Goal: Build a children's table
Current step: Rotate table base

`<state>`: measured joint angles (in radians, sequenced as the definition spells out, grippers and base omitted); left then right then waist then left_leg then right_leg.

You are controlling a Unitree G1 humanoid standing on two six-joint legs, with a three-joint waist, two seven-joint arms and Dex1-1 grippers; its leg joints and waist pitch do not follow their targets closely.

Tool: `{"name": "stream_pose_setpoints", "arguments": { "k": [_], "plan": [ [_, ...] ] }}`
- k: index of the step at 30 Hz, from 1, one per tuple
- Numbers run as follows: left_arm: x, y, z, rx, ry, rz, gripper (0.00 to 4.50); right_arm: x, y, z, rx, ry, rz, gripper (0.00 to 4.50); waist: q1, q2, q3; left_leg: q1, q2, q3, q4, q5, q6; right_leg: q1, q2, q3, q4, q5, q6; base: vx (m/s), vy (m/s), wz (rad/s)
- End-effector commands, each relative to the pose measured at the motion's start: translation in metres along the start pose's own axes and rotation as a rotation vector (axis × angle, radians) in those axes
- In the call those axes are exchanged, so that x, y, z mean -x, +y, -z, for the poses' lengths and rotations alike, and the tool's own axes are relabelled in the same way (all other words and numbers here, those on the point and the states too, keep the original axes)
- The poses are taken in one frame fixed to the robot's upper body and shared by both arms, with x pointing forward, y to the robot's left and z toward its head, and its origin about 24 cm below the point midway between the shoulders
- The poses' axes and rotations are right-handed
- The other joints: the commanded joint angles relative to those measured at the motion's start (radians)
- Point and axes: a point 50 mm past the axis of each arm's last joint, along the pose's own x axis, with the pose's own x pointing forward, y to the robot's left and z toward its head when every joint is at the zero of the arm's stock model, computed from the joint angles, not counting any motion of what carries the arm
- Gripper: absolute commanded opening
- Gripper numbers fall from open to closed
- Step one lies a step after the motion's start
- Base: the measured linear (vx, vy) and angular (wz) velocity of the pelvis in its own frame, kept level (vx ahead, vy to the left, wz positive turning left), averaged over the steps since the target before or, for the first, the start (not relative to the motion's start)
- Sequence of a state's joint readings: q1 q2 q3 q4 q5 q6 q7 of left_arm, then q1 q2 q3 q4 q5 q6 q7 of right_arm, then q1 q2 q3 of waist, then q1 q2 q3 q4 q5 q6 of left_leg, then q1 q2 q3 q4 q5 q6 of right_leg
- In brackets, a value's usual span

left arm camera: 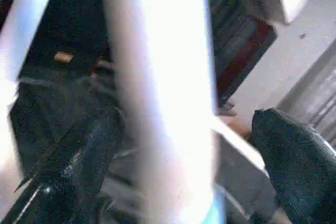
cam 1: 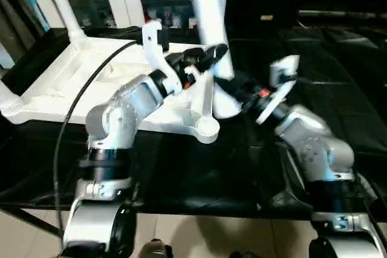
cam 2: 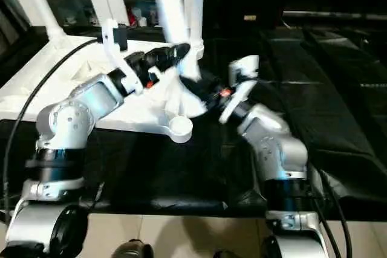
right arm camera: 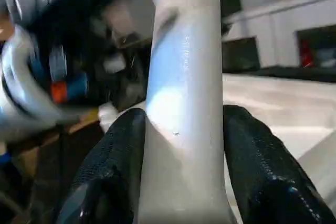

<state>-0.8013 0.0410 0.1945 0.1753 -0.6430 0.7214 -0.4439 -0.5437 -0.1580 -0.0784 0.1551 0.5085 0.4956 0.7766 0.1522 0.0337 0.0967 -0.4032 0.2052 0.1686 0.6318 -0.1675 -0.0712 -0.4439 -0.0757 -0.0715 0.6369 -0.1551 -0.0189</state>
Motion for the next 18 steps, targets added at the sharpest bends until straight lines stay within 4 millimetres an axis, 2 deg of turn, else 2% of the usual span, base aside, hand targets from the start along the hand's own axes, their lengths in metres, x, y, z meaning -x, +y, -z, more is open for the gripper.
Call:
{"name": "stream_pose_setpoints", "arguments": {
  "k": [1, 2, 4, 5, 6, 8, 10, 11, 14, 18],
  "plan": [
    [-0.002, -0.003, -0.001, 0.009, 0.0, 0.009, 4.5, -0.003, 0.008, -0.005, 0.014, -0.005, -0.053, 1.89, 0.002, -0.017, -0.106, 0.015, 0.01, -0.003, -0.072, -0.177, 0.022, 0.067, -0.054, 0.034, -0.093, -0.355, -0.117, 0.0, 0.0, 0.0],
    [-0.002, -0.002, -0.002, 0.015, -0.013, 0.003, 4.5, -0.004, 0.009, -0.005, 0.013, 0.001, -0.061, 1.89, 0.002, -0.017, -0.108, 0.014, 0.01, -0.004, -0.073, -0.17, 0.021, 0.071, -0.055, 0.034, -0.091, -0.335, -0.119, 0.0, 0.0, 0.0],
    [-0.002, -0.001, -0.005, 0.029, -0.032, -0.009, 4.5, -0.005, 0.009, -0.005, 0.013, 0.006, -0.065, 1.89, 0.001, -0.026, -0.11, 0.014, 0.011, -0.003, -0.073, -0.165, 0.02, 0.072, -0.055, 0.034, -0.089, -0.31, -0.127, 0.0, 0.0, 0.0],
    [-0.001, 0.0, -0.006, 0.038, -0.04, -0.013, 4.5, -0.005, 0.009, -0.005, 0.012, 0.008, -0.064, 1.89, 0.002, -0.03, -0.11, 0.013, 0.01, -0.003, -0.073, -0.16, 0.021, 0.073, -0.057, 0.035, -0.088, -0.306, -0.131, 0.0, 0.0, 0.0],
    [0.0, 0.0, -0.007, 0.039, -0.042, -0.011, 4.5, -0.005, 0.009, -0.006, 0.011, 0.011, -0.066, 1.89, 0.002, -0.027, -0.11, 0.013, 0.01, -0.003, -0.073, -0.158, 0.02, 0.073, -0.058, 0.035, -0.087, -0.303, -0.132, 0.0, 0.0, 0.0],
    [0.001, 0.0, -0.008, 0.047, -0.047, -0.003, 4.5, -0.005, 0.009, -0.006, 0.01, 0.016, -0.072, 1.89, 0.001, -0.035, -0.109, 0.014, 0.009, -0.001, -0.074, -0.164, 0.017, 0.072, -0.058, 0.035, -0.09, -0.317, -0.126, 0.0, 0.0, 0.0],
    [0.003, 0.0, -0.009, 0.06, -0.053, 0.006, 4.5, -0.006, 0.01, -0.005, 0.01, 0.025, -0.08, 1.89, 0.001, -0.034, -0.108, 0.016, 0.01, -0.002, -0.075, -0.175, 0.012, 0.072, -0.059, 0.035, -0.092, -0.335, -0.119, 0.0, 0.0, 0.0],
    [0.005, 0.001, -0.011, 0.066, -0.055, 0.002, 4.32, -0.006, 0.011, -0.005, 0.011, 0.031, -0.085, 1.89, 0.001, -0.031, -0.109, 0.016, 0.009, -0.003, -0.075, -0.179, 0.008, 0.072, -0.059, 0.035, -0.092, -0.339, -0.115, 0.0, 0.0, 0.0],
    [0.006, 0.004, -0.012, 0.073, -0.056, -0.016, 4.12, -0.007, 0.011, -0.006, 0.011, 0.032, -0.088, 1.89, -0.001, -0.035, -0.109, 0.018, 0.01, -0.003, -0.077, -0.2, 0.002, 0.071, -0.058, 0.034, -0.096, -0.353, -0.106, 0.0, 0.0, 0.0],
    [0.007, 0.007, -0.014, 0.066, -0.053, -0.019, 3.82, -0.007, 0.013, -0.007, 0.012, 0.041, -0.102, 1.89, -0.001, -0.037, -0.11, 0.016, 0.01, -0.005, -0.078, -0.191, -0.002, 0.072, -0.058, 0.035, -0.094, -0.349, -0.097, 0.0, 0.0, 0.0]
  ]
}}
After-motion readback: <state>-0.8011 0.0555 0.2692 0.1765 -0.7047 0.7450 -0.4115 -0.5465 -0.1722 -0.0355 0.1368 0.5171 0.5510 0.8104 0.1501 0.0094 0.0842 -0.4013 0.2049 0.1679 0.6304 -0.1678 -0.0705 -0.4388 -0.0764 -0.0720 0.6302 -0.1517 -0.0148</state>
